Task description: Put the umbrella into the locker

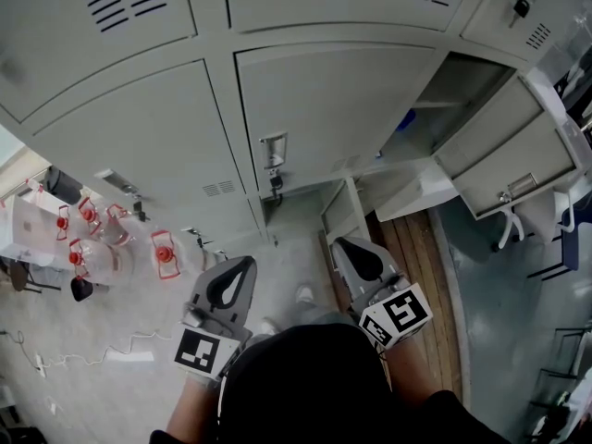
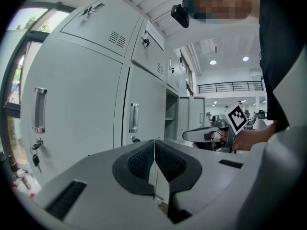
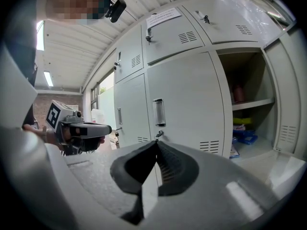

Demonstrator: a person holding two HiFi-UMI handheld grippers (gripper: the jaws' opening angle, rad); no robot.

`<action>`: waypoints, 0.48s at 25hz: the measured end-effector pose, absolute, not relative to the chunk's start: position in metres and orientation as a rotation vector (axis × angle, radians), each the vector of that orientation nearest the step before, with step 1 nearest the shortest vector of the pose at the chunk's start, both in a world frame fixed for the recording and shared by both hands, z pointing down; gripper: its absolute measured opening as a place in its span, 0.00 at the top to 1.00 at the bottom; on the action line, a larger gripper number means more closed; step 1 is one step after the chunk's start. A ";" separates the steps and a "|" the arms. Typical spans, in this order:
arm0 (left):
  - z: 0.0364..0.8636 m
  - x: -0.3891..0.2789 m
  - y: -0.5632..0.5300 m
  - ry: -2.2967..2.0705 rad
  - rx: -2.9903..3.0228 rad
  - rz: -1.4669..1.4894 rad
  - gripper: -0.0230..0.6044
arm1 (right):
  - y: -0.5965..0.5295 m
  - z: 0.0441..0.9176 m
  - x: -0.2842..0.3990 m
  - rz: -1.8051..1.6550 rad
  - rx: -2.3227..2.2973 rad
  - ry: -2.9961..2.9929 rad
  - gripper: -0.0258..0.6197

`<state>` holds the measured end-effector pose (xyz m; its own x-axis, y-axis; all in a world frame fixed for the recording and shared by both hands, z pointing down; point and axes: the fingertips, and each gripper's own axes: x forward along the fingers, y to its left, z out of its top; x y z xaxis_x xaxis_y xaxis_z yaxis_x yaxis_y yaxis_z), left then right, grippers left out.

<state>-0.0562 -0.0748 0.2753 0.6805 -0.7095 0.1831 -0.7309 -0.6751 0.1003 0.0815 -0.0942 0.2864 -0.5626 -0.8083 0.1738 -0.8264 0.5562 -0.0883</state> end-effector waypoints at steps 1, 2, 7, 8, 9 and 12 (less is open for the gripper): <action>0.275 -0.056 -0.076 -1.182 2.724 0.191 0.95 | -0.095 0.287 0.081 0.242 1.403 -2.671 0.97; 0.276 -0.057 -0.076 -1.188 2.719 0.189 0.95 | -0.095 0.287 0.080 0.239 1.398 -2.672 0.97; 0.275 -0.057 -0.078 -1.202 2.712 0.184 0.95 | -0.095 0.286 0.078 0.234 1.384 -2.680 0.97; 0.275 -0.056 -0.078 -1.202 2.713 0.183 0.95 | -0.096 0.285 0.078 0.236 1.382 -2.683 0.97; 0.276 -0.056 -0.078 -1.201 2.713 0.184 0.95 | -0.096 0.286 0.078 0.237 1.381 -2.684 0.97; 0.277 -0.056 -0.078 -1.195 2.715 0.194 0.95 | -0.096 0.287 0.077 0.237 1.375 -2.681 0.97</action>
